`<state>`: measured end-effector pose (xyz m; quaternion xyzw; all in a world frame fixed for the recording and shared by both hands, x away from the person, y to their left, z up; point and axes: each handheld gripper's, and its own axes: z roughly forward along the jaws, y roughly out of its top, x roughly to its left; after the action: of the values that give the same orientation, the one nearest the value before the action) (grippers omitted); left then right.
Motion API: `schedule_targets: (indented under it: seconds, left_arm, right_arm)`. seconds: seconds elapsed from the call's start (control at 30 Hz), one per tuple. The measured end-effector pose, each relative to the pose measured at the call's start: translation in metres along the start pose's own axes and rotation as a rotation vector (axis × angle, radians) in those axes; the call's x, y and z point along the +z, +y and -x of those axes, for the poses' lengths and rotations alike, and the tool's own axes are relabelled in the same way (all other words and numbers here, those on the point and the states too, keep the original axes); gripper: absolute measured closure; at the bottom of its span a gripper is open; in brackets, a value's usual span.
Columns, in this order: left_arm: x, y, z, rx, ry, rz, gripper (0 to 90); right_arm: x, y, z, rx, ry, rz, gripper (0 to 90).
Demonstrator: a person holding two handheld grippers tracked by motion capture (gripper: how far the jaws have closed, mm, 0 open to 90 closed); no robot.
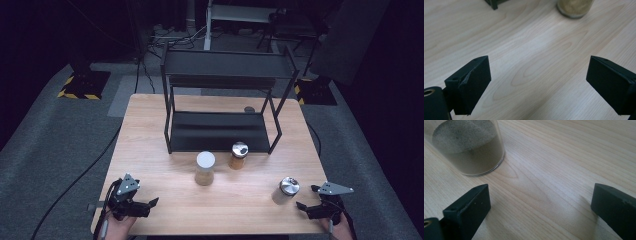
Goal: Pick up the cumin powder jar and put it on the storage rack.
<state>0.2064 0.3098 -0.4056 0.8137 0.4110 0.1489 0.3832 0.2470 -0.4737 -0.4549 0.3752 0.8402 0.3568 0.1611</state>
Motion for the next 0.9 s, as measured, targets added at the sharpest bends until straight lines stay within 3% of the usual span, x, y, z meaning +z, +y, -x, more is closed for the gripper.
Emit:
schedule_targets:
  seconds: [0.4, 0.73, 0.9]
  left_arm:
    - [-0.018, 0.026, 0.009, 0.041, -0.013, 0.051, 5.5]
    - [-0.015, 0.042, 0.008, 0.068, -0.042, 0.071, 5.8]
    - [-0.01, 0.046, 0.007, 0.062, -0.054, 0.089, 5.8]
  right_arm:
    - [0.0, 0.0, 0.0, 0.0, 0.0, 0.0, 2.0]
    - [0.0, 0.0, -0.001, 0.001, -0.001, 0.0, 2.0]
    - [0.0, 0.0, -0.001, 0.002, -0.003, 0.0, 2.0]
